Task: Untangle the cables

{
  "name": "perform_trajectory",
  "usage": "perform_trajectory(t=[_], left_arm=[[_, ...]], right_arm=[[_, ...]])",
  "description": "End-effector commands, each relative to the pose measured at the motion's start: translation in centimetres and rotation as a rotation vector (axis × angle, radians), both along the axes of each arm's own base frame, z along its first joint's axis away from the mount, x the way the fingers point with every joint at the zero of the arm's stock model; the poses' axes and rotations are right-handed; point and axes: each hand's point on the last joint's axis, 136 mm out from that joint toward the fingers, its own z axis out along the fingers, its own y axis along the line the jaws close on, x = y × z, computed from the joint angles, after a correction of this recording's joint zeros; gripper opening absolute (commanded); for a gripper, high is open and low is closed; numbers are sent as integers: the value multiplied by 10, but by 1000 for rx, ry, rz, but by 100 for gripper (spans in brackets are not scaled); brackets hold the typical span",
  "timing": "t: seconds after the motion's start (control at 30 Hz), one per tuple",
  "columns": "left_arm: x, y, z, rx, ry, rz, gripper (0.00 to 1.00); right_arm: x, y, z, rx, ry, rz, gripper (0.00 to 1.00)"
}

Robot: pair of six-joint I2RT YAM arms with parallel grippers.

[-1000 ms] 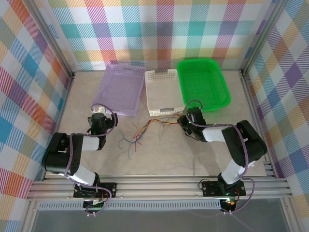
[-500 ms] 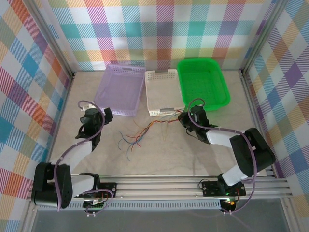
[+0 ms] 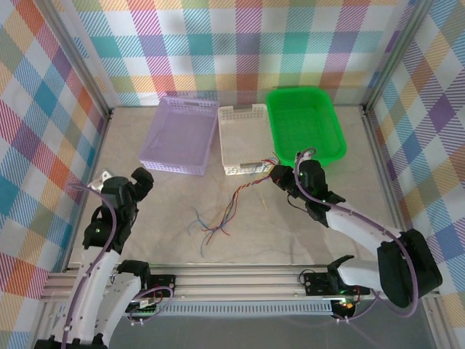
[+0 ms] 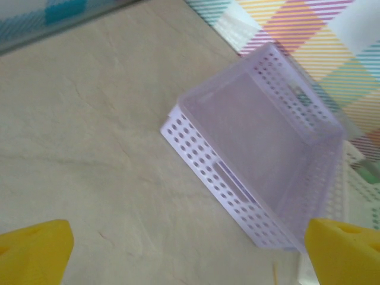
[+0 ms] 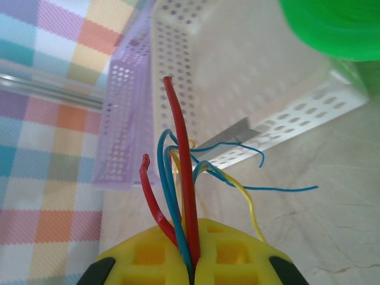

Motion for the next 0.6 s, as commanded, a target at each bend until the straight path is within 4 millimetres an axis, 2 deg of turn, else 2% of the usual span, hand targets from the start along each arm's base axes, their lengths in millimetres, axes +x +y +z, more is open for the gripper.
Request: perform_trajectory(t=[0.0, 0.17, 0.3, 0.57], left_arm=[[-11, -25, -11, -110, 52, -120, 95], [-1, -69, -14, -210, 62, -340, 86], [3, -99, -11, -215, 63, -492, 86], [-16, -154, 0, -275, -27, -757, 86]], right_arm=[[-18, 17, 30, 25, -107, 147, 0], [-35, 33, 67, 66, -211, 292, 0], [-44, 51, 100, 122, -271, 426, 0], [-56, 78, 135, 200, -289, 652, 0]])
